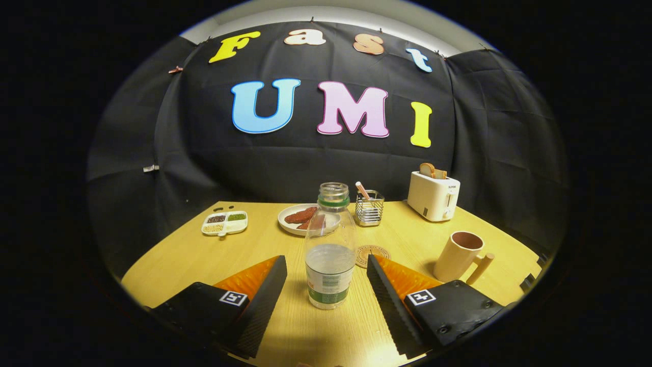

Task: Take the bottle from table, then pour the juice into the cup, finally place the bottle on the coaster

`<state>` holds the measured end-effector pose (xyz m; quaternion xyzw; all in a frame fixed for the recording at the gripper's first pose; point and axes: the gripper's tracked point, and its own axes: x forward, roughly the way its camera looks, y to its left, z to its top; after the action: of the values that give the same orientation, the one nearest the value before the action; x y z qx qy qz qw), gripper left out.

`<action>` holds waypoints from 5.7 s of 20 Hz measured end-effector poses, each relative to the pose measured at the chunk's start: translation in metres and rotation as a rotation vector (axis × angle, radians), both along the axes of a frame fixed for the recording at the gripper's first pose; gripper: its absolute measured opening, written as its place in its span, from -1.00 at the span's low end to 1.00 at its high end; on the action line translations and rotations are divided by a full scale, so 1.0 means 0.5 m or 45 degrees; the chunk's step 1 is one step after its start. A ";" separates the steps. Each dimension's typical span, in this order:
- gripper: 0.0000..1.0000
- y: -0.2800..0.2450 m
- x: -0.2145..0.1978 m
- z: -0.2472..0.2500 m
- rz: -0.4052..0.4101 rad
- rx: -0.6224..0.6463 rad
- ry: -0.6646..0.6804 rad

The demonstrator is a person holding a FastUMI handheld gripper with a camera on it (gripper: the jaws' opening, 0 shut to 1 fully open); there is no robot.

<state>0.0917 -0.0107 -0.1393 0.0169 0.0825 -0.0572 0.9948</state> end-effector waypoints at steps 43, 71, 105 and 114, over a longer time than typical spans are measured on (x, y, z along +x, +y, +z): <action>0.46 -0.139 0.029 0.031 -0.258 0.511 0.036; 0.45 -0.287 0.121 -0.076 -0.375 1.737 0.168; 0.45 -0.329 0.141 -0.052 -0.473 2.392 0.177; 0.45 -0.332 0.141 -0.036 -0.490 2.479 0.156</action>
<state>0.1621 -0.1768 -0.1572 0.8362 0.1405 -0.1256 0.5151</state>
